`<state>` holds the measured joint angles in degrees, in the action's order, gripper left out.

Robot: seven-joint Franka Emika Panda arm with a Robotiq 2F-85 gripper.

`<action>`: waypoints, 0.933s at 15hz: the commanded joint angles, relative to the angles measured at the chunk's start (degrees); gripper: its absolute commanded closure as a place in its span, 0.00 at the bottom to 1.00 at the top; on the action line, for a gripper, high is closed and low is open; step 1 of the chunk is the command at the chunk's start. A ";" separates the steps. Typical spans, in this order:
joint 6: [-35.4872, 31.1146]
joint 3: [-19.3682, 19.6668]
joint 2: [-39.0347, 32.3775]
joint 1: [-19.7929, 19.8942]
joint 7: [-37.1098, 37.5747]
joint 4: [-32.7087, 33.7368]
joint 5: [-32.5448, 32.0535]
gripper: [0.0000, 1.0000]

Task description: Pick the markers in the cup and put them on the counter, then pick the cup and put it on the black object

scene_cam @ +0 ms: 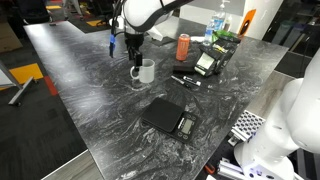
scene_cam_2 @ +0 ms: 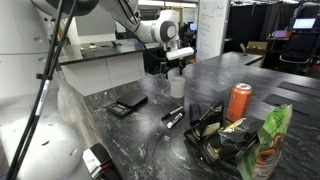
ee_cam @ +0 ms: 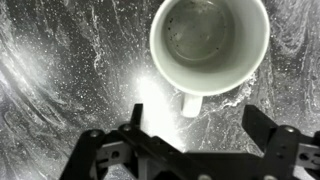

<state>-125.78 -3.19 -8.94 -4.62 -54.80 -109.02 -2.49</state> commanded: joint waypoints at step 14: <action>1.66 -0.92 -3.75 3.05 -4.07 3.25 2.96 0.99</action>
<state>-125.28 -3.30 -12.24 -2.58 -58.59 -106.79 0.01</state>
